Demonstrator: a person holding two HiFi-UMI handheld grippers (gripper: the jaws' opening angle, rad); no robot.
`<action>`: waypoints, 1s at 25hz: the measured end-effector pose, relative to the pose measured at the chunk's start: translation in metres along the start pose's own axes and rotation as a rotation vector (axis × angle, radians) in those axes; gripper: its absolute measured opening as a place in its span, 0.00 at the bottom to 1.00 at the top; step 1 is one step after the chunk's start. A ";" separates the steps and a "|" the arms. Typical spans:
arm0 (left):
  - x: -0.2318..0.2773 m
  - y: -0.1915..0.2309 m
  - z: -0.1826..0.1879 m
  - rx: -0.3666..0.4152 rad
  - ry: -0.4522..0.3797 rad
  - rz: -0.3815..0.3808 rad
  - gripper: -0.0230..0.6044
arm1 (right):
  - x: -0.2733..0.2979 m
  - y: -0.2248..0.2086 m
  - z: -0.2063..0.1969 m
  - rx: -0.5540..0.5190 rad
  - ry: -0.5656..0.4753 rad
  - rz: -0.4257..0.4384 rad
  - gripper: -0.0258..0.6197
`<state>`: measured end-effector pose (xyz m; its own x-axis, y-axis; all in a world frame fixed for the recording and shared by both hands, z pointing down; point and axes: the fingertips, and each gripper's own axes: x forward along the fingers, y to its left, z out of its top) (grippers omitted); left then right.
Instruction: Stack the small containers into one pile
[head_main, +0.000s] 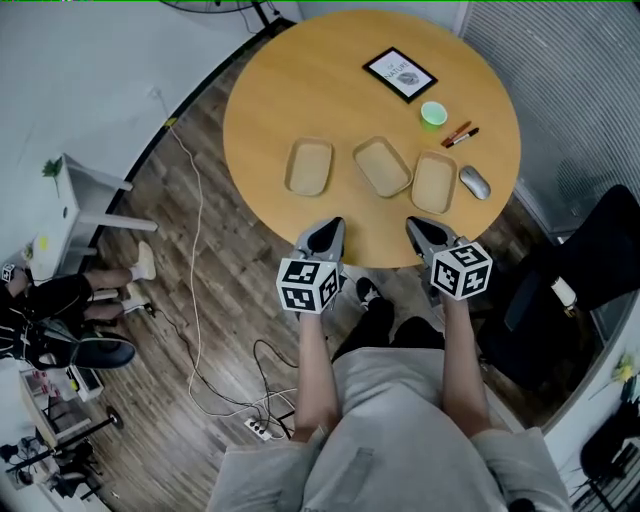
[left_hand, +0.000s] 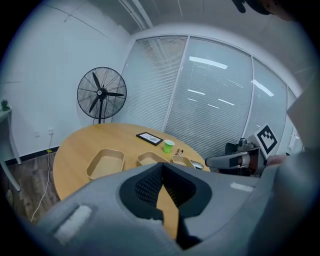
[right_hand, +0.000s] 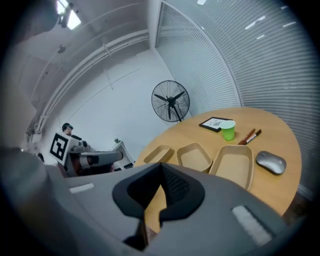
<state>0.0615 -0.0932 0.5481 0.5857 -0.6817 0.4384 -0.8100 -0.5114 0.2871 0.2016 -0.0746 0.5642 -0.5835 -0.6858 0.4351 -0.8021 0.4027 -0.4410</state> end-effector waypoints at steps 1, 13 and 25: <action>0.003 0.004 0.001 0.004 0.005 0.002 0.04 | 0.008 -0.001 -0.001 -0.050 0.021 -0.006 0.04; 0.019 0.009 -0.028 -0.005 0.083 0.010 0.04 | 0.065 -0.033 -0.022 -0.803 0.434 0.121 0.04; 0.042 0.018 -0.010 -0.037 0.034 0.070 0.04 | 0.108 -0.063 -0.053 -1.259 0.733 0.322 0.11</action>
<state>0.0717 -0.1259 0.5804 0.5271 -0.6965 0.4868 -0.8496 -0.4433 0.2857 0.1824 -0.1418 0.6801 -0.3787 -0.1729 0.9092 0.0118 0.9814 0.1915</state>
